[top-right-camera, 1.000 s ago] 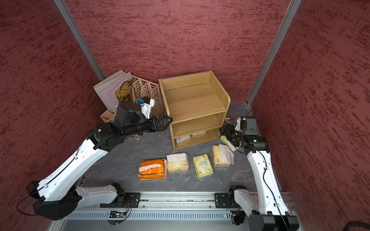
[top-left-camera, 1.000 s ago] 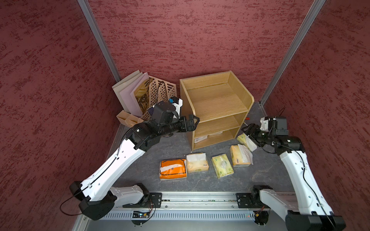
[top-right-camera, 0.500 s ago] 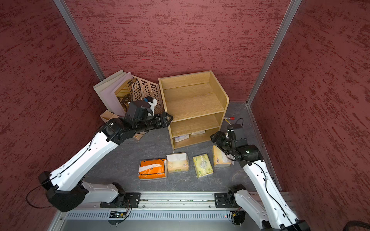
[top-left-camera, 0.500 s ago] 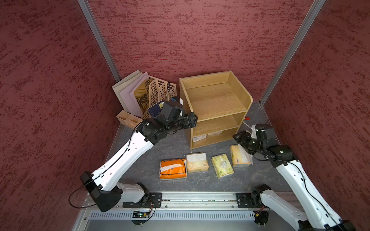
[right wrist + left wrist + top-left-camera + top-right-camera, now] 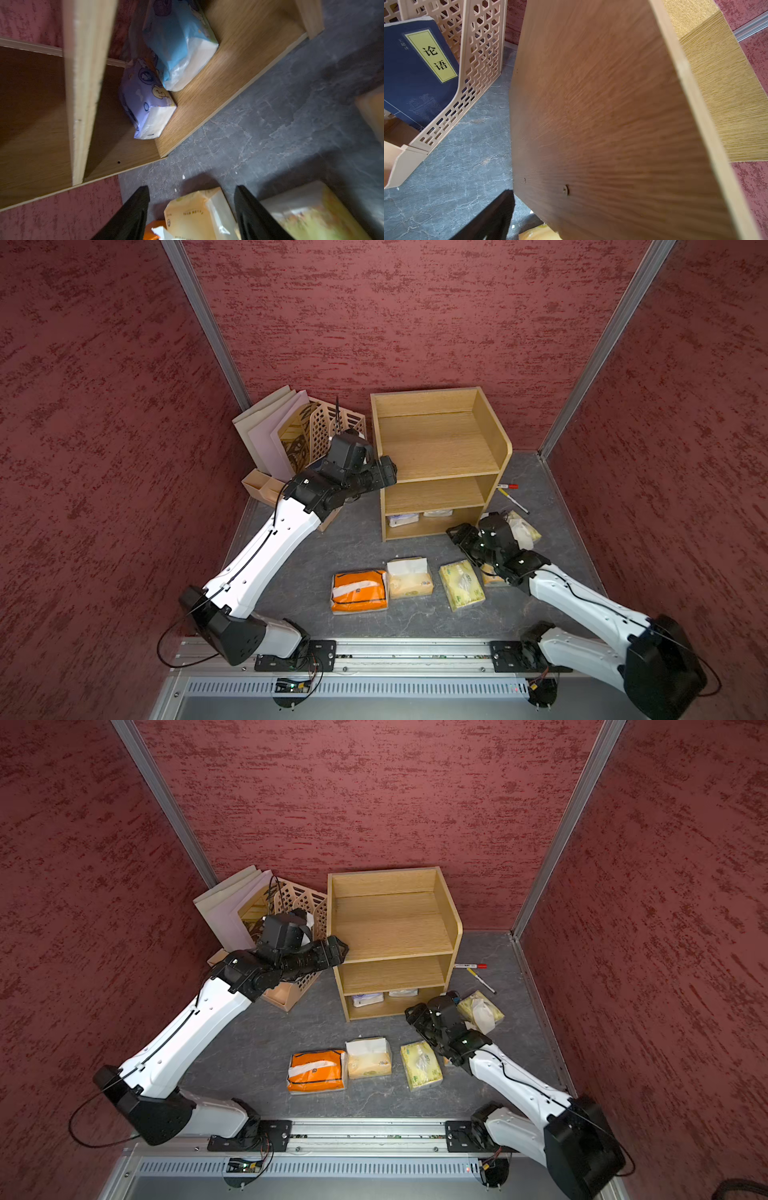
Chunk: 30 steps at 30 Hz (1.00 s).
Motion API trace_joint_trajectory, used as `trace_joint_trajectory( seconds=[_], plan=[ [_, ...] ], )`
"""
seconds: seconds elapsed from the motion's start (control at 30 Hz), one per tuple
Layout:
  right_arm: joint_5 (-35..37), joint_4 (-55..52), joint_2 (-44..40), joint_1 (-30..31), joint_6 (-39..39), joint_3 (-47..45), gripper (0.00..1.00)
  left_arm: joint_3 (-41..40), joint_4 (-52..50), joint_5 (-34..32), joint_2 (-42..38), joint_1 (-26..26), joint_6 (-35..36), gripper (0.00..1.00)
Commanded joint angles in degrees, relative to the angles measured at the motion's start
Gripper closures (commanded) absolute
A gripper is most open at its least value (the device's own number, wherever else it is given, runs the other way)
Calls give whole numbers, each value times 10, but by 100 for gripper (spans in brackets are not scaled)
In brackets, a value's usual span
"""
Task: Remove the tissue boxes from the shelf
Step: Adjust the shelf at the center of the board, then pick up a box of tissues from the shelf.
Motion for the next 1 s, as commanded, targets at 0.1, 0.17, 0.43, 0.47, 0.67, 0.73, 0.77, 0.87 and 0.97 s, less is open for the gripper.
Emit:
trace_joint_trajectory(
  seconds=[0.1, 0.17, 0.43, 0.47, 0.67, 0.73, 0.77, 0.87, 0.97],
  plan=[
    [28, 275, 130, 13, 35, 16, 31, 7, -9, -1, -14, 10, 5, 3],
    [46, 342, 179, 19, 59, 11, 34, 5, -12, 2, -19, 12, 6, 2],
    [51, 484, 327, 27, 82, 41, 36, 3, -13, 6, -34, 17, 14, 0],
    [52, 484, 335, 27, 81, 48, 36, 4, -12, 8, -35, 17, 16, 0],
    [40, 494, 394, 28, 89, 82, 36, 2, -7, 19, -36, 18, 21, 0],
    [37, 505, 411, 32, 91, 90, 36, -1, -3, 24, -35, 18, 21, 0],
    [35, 502, 415, 34, 91, 95, 36, -1, -2, 24, -35, 18, 21, 0],
    [32, 491, 428, 40, 87, 111, 36, -5, 2, 24, -37, 18, 20, 0],
    [24, 489, 446, 44, 86, 130, 35, -8, 5, 26, -38, 18, 22, 0]
  ],
)
